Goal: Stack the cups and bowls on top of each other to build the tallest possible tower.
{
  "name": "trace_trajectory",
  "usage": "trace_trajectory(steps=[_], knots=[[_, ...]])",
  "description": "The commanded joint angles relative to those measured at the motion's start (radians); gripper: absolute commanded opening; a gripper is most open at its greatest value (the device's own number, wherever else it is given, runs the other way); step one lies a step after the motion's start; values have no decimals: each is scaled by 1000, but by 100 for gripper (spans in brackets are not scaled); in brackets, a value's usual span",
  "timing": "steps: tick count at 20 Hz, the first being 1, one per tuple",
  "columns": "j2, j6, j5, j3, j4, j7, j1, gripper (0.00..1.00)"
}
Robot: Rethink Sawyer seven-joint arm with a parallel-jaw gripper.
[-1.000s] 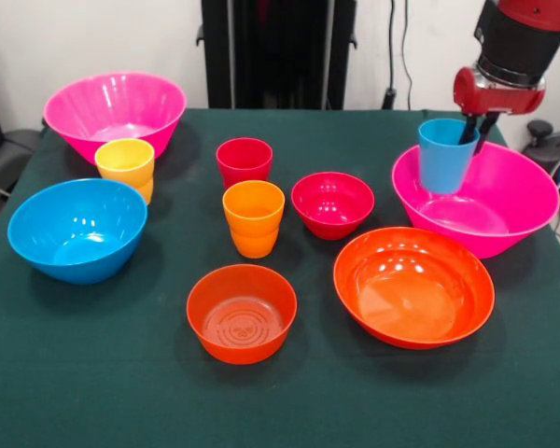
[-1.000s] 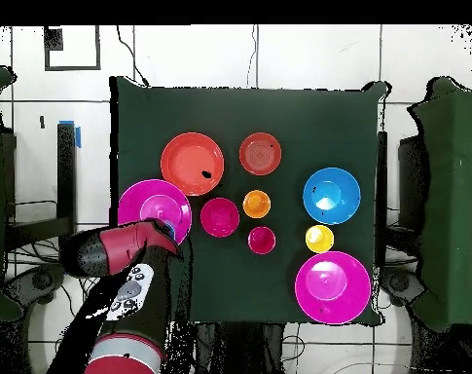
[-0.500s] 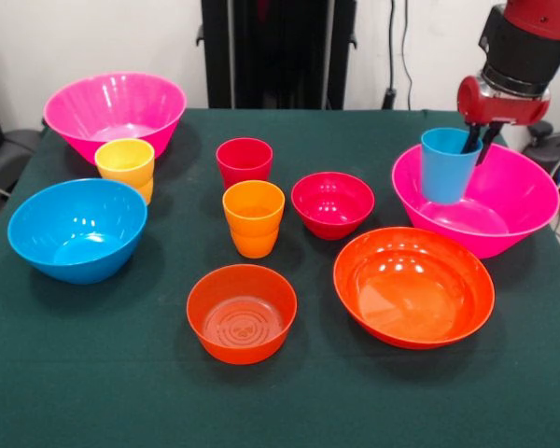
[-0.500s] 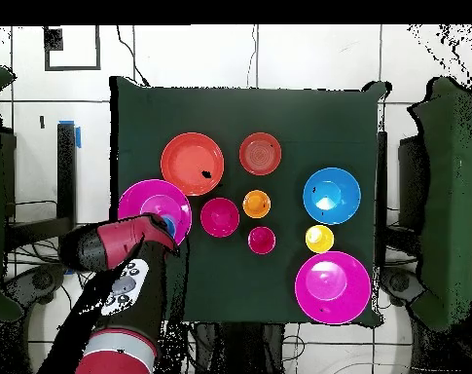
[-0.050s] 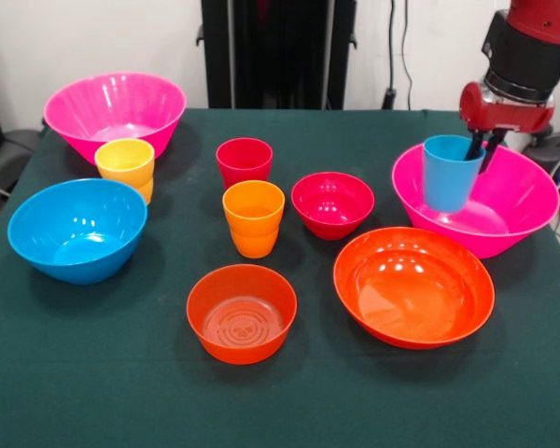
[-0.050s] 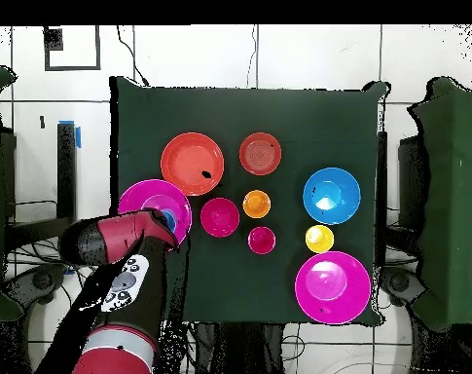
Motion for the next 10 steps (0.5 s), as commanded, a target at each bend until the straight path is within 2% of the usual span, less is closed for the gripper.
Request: trace_trajectory(steps=[1,10], knots=[[39,55,54,48,-81,208,36,0],[72,56,75,23,-101,213,77,0]])
